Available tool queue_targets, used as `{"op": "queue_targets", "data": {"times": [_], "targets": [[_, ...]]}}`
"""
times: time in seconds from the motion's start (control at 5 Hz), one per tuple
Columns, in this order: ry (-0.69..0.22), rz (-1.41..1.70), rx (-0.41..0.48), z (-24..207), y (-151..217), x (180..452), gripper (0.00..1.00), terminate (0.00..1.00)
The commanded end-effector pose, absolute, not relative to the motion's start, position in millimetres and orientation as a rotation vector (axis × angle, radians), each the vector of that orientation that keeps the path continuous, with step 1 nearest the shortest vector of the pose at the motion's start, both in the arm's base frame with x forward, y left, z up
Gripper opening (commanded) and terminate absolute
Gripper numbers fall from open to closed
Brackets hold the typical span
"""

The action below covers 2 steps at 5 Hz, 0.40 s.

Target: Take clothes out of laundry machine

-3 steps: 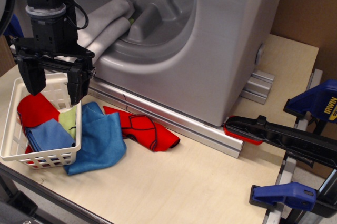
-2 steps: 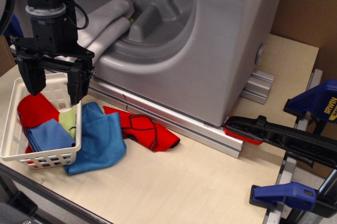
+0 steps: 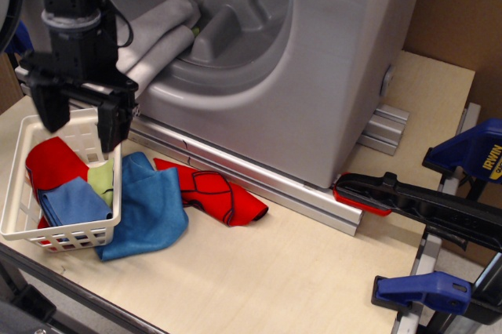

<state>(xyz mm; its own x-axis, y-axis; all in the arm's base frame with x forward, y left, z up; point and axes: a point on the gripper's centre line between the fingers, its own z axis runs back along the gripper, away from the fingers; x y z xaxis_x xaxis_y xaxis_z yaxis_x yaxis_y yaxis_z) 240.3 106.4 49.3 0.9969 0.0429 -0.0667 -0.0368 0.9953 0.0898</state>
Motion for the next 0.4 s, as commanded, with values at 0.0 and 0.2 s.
{"op": "queue_targets", "data": {"times": [0.0, 0.2], "targets": [[-0.166, -0.113, 0.23, 61.7, 130.0, 260.9, 1.0, 0.0], [-0.323, -0.161, 0.289, 56.9, 141.5, 268.1, 1.0, 0.0]]}}
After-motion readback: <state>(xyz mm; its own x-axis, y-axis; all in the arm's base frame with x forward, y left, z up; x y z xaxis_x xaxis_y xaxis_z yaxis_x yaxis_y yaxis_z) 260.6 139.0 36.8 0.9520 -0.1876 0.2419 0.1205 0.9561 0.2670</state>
